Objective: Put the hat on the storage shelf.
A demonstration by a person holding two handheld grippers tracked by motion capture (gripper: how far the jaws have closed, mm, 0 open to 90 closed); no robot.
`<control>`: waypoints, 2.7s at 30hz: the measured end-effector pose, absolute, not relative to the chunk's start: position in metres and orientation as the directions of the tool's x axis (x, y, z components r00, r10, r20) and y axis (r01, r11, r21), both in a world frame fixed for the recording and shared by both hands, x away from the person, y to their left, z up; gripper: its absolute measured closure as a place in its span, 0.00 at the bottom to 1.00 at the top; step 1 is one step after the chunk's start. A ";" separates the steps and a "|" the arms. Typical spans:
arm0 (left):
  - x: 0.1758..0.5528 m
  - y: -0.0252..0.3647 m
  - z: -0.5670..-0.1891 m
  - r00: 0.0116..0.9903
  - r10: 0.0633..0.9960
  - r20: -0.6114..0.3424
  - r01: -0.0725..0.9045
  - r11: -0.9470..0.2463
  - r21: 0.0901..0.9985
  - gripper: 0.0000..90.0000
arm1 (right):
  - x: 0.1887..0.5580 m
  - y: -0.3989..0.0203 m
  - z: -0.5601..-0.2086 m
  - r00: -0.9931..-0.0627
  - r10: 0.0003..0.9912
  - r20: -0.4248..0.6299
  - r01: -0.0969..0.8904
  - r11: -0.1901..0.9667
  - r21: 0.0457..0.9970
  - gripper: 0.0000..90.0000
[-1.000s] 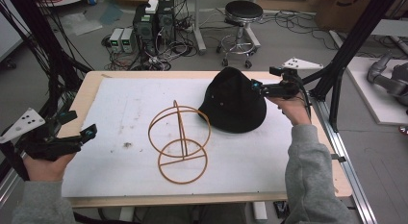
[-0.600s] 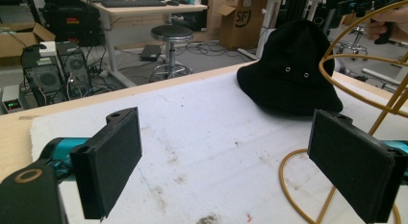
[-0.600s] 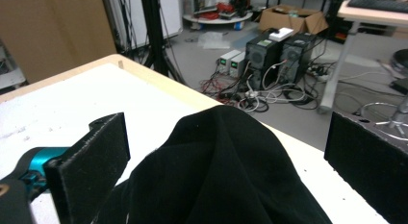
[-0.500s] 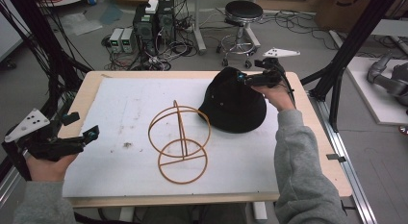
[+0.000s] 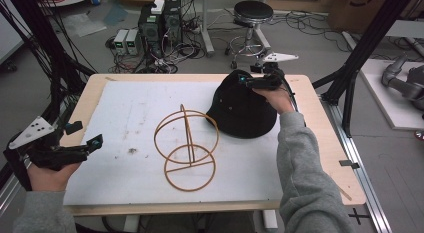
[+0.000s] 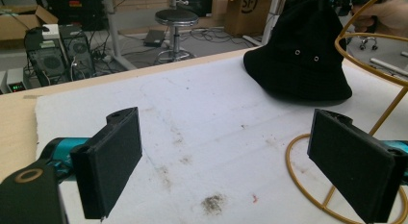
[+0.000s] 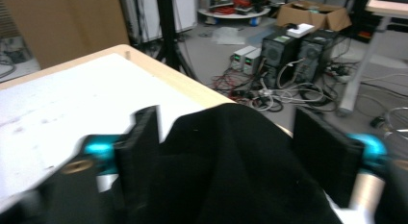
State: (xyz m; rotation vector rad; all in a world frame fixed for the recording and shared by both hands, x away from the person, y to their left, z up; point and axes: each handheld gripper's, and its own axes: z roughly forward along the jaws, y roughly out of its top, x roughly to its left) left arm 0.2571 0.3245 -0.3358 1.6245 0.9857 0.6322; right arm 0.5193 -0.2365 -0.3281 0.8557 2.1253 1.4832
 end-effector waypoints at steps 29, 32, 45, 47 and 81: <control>0.257 0.322 -0.337 0.507 0.858 -0.078 0.288 -0.084 0.954 0.14 | 0.503 -0.242 -0.314 -0.735 0.676 -0.053 0.211 0.301 0.930 0.97; 0.257 0.321 -0.337 0.511 0.856 -0.078 0.287 -0.084 0.954 0.14 | 0.495 -0.246 -0.305 -0.736 0.675 -0.049 0.201 0.287 0.937 0.97; 0.256 0.316 -0.335 0.524 0.849 -0.075 0.277 -0.086 0.957 0.14 | 0.460 -0.262 -0.272 -0.740 0.668 -0.075 0.157 0.280 0.947 0.97; 0.256 0.316 -0.335 0.525 0.848 -0.076 0.278 -0.086 0.957 0.14 | 0.454 -0.264 -0.266 -0.742 0.666 -0.083 0.153 0.289 0.945 0.97; 0.253 0.313 -0.331 0.543 0.834 -0.093 0.267 -0.067 0.961 0.14 | 0.360 -0.256 -0.131 -0.762 0.612 -0.212 0.021 0.352 0.936 0.97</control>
